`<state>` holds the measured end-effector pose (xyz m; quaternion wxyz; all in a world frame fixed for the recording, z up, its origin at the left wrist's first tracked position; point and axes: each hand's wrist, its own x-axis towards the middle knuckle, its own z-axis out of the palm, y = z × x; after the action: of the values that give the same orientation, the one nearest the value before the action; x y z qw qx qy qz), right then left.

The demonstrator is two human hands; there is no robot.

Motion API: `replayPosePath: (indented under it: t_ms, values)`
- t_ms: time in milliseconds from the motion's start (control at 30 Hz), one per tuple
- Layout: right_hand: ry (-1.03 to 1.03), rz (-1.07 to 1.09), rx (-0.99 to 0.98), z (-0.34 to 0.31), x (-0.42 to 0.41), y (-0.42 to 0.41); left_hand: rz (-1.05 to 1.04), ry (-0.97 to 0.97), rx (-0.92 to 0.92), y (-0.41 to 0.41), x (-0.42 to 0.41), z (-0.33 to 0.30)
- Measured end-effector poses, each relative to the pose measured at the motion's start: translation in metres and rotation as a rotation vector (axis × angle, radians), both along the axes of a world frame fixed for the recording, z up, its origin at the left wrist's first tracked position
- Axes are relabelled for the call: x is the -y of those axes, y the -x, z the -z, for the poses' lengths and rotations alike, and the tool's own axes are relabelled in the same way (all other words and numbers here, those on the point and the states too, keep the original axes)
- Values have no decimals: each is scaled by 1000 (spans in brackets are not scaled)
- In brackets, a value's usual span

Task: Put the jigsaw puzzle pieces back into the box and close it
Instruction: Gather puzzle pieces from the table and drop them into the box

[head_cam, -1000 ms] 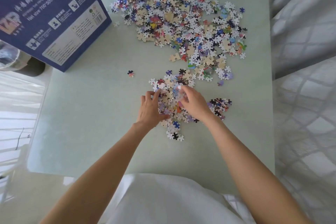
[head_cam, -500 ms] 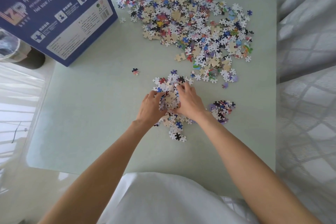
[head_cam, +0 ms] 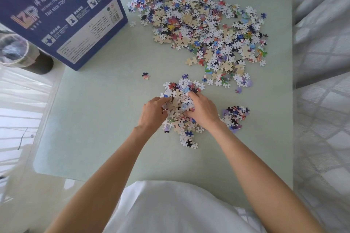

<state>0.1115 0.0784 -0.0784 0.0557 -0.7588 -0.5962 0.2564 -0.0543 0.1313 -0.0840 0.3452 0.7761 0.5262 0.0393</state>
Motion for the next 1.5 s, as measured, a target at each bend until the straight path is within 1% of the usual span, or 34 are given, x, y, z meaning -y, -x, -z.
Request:
replayPosePath:
  t_ms: [200,367,467,600,700,767,867,933,1000,1100,1267,1400,1500]
  values:
    - [-59,60,-28,-2,3,-3,-42,6,-26,12,-4,3]
    - [-106,91,-104,-2,8,-5,-90,117,-46,18,-10,1]
    - [-136,109,-106,-5,11,-6,-102,153,-39,18,-16,-1]
    - [-171,113,-151,-9,14,-2,-92,168,-20,24,-22,-5]
    - [-149,144,-147,-11,15,4,-67,197,-24,30,-26,-5]
    - [-145,175,-123,-12,14,9,-64,207,-8,35,-29,-4]
    - [-197,232,-101,-17,13,16,-67,183,32,40,-33,-8]
    - [-236,262,-99,-21,13,20,-68,183,100,43,-36,-17]
    - [-225,275,-90,-23,13,22,-59,166,190,45,-39,-32]
    - [-208,275,-82,-31,8,22,-36,66,310,47,-48,-60]
    - [-311,261,-120,-76,-11,22,-20,-93,483,57,-70,-116]
    - [-453,205,-269,-141,-39,27,60,-428,570,75,-103,-180]
    - [-560,94,-354,-197,-75,34,64,-761,581,97,-141,-245]
